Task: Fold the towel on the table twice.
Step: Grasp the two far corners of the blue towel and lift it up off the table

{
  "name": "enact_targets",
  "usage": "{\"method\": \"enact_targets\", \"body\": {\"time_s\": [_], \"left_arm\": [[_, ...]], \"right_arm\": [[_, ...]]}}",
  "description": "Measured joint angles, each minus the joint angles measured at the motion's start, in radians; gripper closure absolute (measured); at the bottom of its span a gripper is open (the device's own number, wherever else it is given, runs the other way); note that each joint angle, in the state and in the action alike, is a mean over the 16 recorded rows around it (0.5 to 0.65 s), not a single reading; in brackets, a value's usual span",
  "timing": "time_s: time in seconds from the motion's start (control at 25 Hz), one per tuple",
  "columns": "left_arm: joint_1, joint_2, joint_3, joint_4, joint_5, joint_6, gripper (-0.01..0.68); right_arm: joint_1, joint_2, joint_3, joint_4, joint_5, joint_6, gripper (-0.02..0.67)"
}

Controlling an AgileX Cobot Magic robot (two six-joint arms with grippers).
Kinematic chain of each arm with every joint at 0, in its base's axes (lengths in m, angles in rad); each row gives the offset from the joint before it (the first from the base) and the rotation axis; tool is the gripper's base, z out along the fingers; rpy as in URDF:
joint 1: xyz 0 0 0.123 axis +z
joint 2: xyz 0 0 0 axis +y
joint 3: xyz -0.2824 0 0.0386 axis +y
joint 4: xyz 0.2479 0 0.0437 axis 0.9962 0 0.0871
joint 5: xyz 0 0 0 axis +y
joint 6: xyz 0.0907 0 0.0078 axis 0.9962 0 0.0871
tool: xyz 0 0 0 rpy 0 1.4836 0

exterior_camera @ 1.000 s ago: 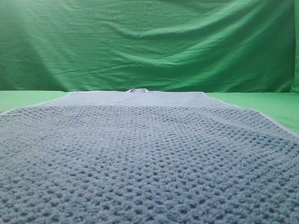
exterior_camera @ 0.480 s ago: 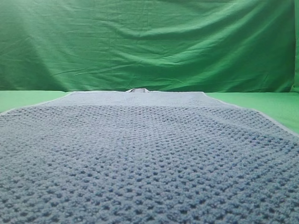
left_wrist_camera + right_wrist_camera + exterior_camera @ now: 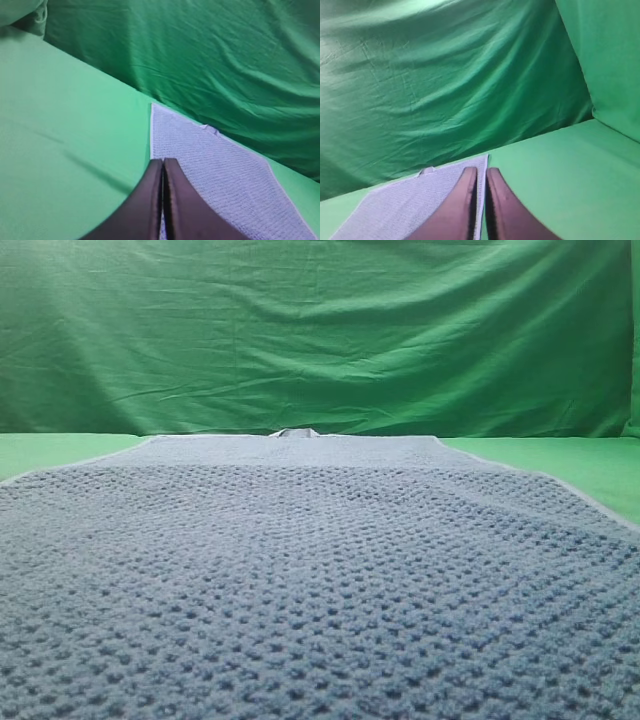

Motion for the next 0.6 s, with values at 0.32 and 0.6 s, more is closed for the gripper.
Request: {"method": "enact_targets", "body": {"time_s": [0.32, 0.6], "left_arm": [[-0.036, 0.156, -0.175, 0.025, 0.132, 0.099, 0.673], [-0.100, 0.303, -0.249, 0.026, 0.173, 0.123, 0.673]], "right_arm": [[0.000, 0.245, -0.267, 0.005, 0.188, -0.104, 0.600], [0.000, 0.473, -0.450, -0.006, 0.359, -0.206, 0.600]]}}
